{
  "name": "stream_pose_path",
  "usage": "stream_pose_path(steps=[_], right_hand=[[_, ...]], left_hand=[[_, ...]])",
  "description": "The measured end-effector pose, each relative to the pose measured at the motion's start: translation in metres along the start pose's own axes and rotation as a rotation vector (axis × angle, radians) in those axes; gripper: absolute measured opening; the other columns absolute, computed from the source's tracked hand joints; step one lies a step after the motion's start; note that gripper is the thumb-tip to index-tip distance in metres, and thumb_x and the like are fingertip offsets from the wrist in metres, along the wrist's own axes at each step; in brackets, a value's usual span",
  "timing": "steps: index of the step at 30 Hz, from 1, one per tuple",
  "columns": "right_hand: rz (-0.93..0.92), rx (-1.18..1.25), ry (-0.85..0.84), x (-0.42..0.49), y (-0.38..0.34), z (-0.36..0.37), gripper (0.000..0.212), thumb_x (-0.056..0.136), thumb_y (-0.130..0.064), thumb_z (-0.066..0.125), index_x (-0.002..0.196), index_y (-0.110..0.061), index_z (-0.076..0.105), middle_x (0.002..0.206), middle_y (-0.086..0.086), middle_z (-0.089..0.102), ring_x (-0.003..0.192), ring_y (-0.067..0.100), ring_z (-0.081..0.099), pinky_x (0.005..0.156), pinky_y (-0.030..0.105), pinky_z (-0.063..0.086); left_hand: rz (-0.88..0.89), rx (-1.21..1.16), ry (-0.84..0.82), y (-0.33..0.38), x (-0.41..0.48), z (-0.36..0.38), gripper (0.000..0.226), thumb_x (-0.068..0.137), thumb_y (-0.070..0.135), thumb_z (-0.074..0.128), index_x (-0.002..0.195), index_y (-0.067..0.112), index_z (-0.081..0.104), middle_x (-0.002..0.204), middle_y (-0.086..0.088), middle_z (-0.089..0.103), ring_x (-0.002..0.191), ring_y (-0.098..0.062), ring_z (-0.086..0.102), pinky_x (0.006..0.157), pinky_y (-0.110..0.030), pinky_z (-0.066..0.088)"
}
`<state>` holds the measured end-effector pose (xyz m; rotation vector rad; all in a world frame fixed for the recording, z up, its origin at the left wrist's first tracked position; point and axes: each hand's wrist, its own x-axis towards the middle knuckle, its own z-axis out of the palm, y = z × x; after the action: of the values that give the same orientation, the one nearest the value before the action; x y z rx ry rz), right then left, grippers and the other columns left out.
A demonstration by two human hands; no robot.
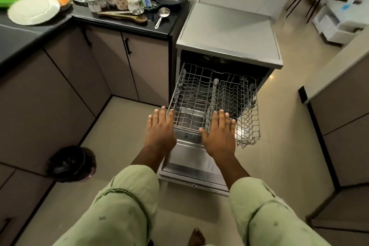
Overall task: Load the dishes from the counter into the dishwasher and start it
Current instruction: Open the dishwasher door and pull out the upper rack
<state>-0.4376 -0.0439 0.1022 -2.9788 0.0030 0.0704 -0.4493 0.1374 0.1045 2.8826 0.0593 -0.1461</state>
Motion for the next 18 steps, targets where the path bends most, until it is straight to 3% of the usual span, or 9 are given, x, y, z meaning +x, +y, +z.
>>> stream_pose_path(steps=[6,18], right_hand=[[0.032,0.021,0.035,0.012,-0.083,-0.003,0.079,0.1,-0.055,0.034,0.156,-0.011,0.002,0.164,0.012,-0.002,0.151,0.029,-0.006,0.122,0.046,-0.004],[0.007,0.01,0.055,0.042,-0.208,0.002,0.078,0.1,-0.055,0.033,0.157,-0.013,0.001,0.164,0.011,-0.003,0.151,0.027,-0.006,0.122,0.044,-0.004]], left_hand=[[0.089,0.07,-0.039,-0.057,0.001,-0.036,0.071,0.102,0.03,0.037,0.158,0.014,-0.002,0.165,-0.014,-0.005,0.152,-0.033,-0.005,0.124,-0.048,0.001],[0.123,0.036,0.012,-0.169,0.046,-0.08,0.071,0.1,0.026,0.038,0.158,0.017,-0.002,0.166,-0.011,-0.006,0.152,-0.032,-0.008,0.123,-0.049,-0.001]])
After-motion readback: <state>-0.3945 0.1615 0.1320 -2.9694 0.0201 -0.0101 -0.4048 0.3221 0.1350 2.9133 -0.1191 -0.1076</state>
